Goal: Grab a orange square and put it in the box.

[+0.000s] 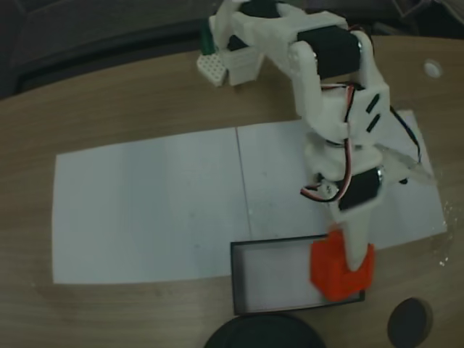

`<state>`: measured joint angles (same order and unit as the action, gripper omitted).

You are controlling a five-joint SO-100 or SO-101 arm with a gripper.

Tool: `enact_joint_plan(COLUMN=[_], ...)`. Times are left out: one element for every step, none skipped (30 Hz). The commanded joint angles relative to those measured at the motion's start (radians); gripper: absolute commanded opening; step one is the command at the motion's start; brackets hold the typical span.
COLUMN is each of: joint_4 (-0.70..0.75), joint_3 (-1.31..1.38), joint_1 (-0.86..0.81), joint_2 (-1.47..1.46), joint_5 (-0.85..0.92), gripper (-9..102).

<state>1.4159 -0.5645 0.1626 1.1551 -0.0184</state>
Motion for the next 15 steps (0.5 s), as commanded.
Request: enact_joint_plan(joint_4=[-0.017, -0.015, -0.011, 0.003, 0.017, 0.029, 0.044, 0.063, 0.08, 0.092, 0.101, 0.104, 0.107, 0.118, 0.129], joint_3=[0.086, 0.083, 0.083, 0.086, 0.086, 0.086, 0.087, 0.087, 0.087, 0.087, 0.087, 0.089, 0.089, 0.091, 0.091], joint_1=[-0.067, -0.084, -0.1, -0.112, -0.12, -0.124, -0.124, -0.124, -0.124, -0.121, -0.118, -0.117, -0.114, -0.112, -0.104], joint_2=[-0.015, -0.032, -0.048, -0.063, -0.074, -0.08, -0.084, -0.084, -0.083, -0.078, -0.075, -0.074, -0.074, -0.074, -0.074], joint_5=[-0.005, -0.005, -0.005, -0.006, -0.006, -0.006, -0.006, -0.006, -0.006, -0.006, -0.006, -0.006, -0.006, -0.014, -0.028], gripper=[13, 13, 13, 13, 13, 13, 13, 13, 13, 13, 13, 13, 13, 13, 13])
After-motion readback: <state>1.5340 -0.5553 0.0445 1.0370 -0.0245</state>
